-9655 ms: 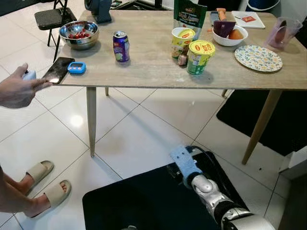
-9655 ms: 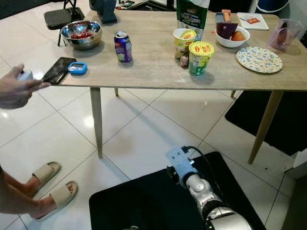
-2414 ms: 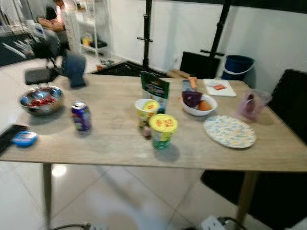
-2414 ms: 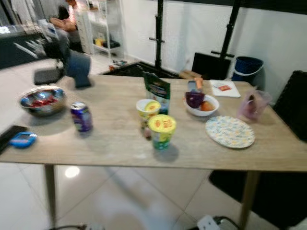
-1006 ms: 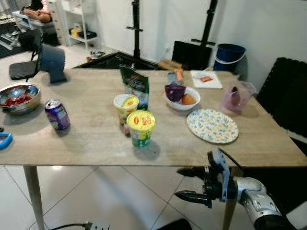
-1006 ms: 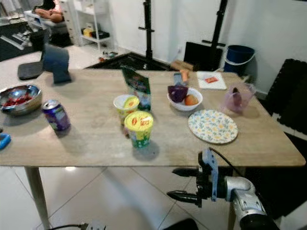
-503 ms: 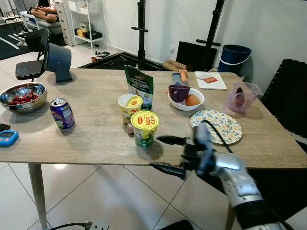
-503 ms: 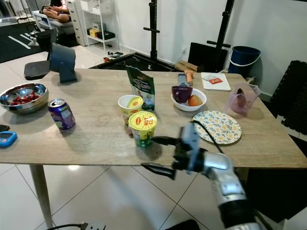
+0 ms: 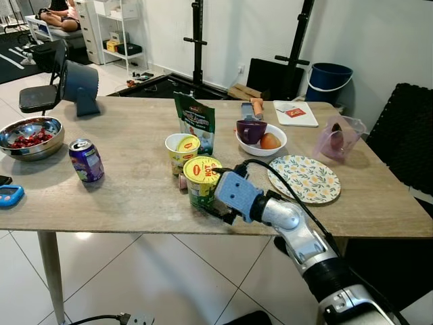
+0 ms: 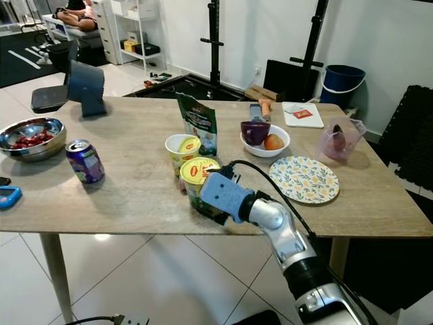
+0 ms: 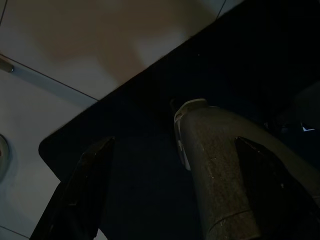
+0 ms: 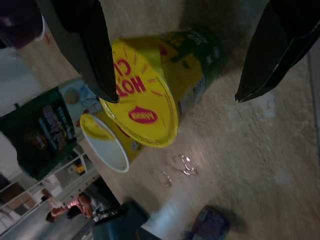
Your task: Restocking fridge
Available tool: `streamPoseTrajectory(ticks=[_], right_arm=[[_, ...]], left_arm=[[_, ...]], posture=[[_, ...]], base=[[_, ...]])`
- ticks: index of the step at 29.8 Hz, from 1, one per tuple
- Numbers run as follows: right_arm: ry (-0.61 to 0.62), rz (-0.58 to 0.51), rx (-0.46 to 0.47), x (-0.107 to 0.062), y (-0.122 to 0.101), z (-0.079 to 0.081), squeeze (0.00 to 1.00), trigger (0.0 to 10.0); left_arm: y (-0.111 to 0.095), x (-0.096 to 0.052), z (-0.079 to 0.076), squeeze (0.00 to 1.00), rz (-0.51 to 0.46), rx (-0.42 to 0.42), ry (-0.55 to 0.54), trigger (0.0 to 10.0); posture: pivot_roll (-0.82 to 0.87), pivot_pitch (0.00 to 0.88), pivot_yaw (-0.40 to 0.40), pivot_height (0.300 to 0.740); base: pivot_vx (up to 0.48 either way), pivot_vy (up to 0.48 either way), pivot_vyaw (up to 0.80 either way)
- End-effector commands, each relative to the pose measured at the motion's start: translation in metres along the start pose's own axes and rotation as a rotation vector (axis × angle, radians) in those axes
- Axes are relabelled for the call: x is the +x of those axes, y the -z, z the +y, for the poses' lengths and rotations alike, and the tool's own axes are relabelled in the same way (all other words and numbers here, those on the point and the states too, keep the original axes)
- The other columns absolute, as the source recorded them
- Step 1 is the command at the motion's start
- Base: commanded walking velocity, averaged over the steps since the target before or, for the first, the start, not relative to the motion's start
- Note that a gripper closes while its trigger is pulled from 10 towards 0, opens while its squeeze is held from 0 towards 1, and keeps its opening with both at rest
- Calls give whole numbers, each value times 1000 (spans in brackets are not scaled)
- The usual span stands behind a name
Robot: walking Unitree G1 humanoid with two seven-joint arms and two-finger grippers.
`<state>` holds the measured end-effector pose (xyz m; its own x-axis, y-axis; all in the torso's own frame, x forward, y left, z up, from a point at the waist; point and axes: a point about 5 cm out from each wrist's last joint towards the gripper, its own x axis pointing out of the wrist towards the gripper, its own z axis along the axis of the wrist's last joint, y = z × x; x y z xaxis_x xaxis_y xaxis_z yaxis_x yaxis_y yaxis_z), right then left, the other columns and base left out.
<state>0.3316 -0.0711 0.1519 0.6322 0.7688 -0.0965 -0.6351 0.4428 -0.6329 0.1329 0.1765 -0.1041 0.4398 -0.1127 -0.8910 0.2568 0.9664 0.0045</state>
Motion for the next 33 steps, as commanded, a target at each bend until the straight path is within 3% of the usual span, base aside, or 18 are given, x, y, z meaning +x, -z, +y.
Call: streamPoseTrajectory(ticks=[1,6,12,14,16,21,26,28,33], right_arm=[[-12,2,-33,6,-1,5,0,10000],[2,-18,-80,16,-5,11,0,10000],[10,-23,-59,20,-5,15,0,10000],[26,-30,-23,20,-5,14,0,10000],[85,-55,89,18,-3,8,0,10000],[156,-64,172,11,4,-4,0,10000],[182,-31,114,8,9,-10,0,10000],[163,-12,49,10,9,-7,0,10000],[78,-26,-1,14,6,7,0,10000]], left_arm=[[16,-3,1,0,65,9,0,10000],[17,-3,0,0,65,6,-1,10000],[18,-3,-1,0,68,1,1,10000],[18,-3,-1,0,68,0,1,10000],[19,-3,-2,0,68,-3,2,10000],[19,-3,-3,0,68,-5,3,10000],[19,-3,-3,0,69,0,5,10000],[17,-3,-3,0,67,3,5,10000],[16,-2,-3,0,63,5,6,10000]], posture=[[40,0,-32,740],[46,0,-36,740],[46,0,-36,740],[46,0,-36,740],[47,0,-40,740],[41,0,-37,740],[37,0,-34,740],[35,0,-33,740],[35,0,-32,740]], base=[[0,0,0],[0,0,0],[0,0,0],[0,0,0],[0,0,0],[0,0,0],[0,0,0],[0,0,0],[0,0,0]])
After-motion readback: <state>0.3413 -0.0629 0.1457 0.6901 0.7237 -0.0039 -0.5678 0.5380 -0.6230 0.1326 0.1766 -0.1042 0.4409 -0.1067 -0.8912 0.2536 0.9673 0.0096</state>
